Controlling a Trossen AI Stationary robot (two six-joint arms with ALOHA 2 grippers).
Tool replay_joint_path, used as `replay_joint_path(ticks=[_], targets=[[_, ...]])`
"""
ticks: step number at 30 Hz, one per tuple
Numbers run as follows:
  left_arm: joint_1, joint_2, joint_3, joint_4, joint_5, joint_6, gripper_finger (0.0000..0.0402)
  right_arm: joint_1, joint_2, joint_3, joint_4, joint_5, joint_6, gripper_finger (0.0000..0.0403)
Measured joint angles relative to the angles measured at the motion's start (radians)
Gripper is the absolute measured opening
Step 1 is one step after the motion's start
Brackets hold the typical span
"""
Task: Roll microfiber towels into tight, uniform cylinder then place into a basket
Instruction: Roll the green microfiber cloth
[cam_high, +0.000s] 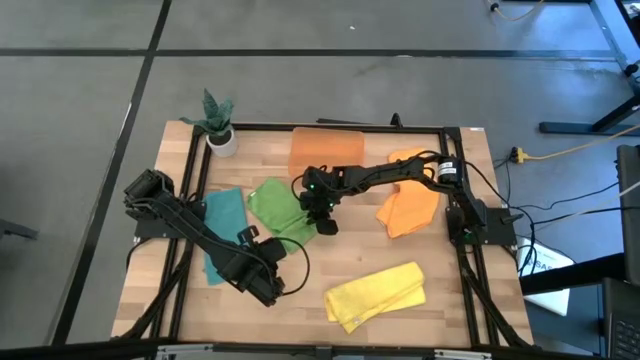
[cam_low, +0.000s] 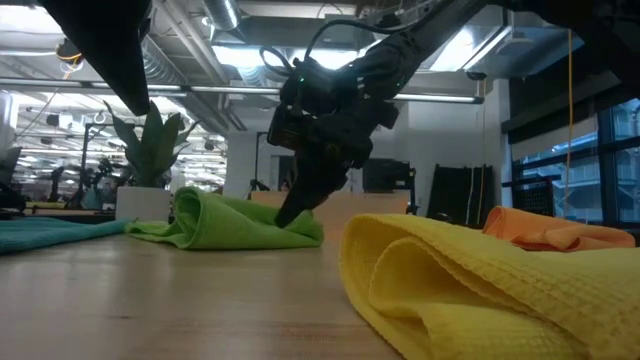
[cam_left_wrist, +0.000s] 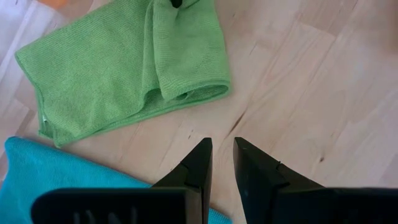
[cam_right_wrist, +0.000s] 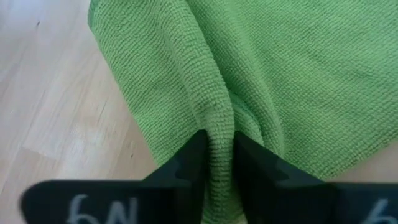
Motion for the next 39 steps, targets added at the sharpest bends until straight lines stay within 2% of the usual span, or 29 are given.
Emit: replay_joint_path(ticks=[4,8,12,17,20,29,34,39], targets=[[0.000,0.000,0.000,0.001,0.000,0.000,0.0057,0.000,0.000,0.043,-0.038,0.002,0.000,0.0114],[0.000,0.000,0.000,0.009,0.000,0.000,0.0057,0.000,0.000,0.112,-0.075,0.002,0.000,0.0125],[0.000,0.000,0.000,0.020,0.000,0.000,0.0057,0.010,-0.002,0.142,-0.088,0.011,-0.008,0.0125],[0.000,0.000,0.000,0.021,0.000,0.003,0.0057,0.037,-0.002,0.118,-0.095,0.137,-0.067,0.0120],[0.000,0.000,0.000,0.021,0.000,0.003,0.0057,0.053,-0.001,0.114,-0.096,0.175,-0.091,0.0120],[0.000,0.000,0.000,0.023,0.000,0.003,0.0057,0.072,-0.049,0.116,-0.057,0.184,-0.133,0.0119],[-0.004,0.000,0.000,0.023,0.000,0.003,0.0057,0.084,-0.115,0.116,-0.128,0.185,-0.183,0.0119],[-0.025,0.000,0.000,0.023,0.000,0.002,0.0057,0.129,-0.110,0.112,-0.171,0.186,-0.237,0.0119]])
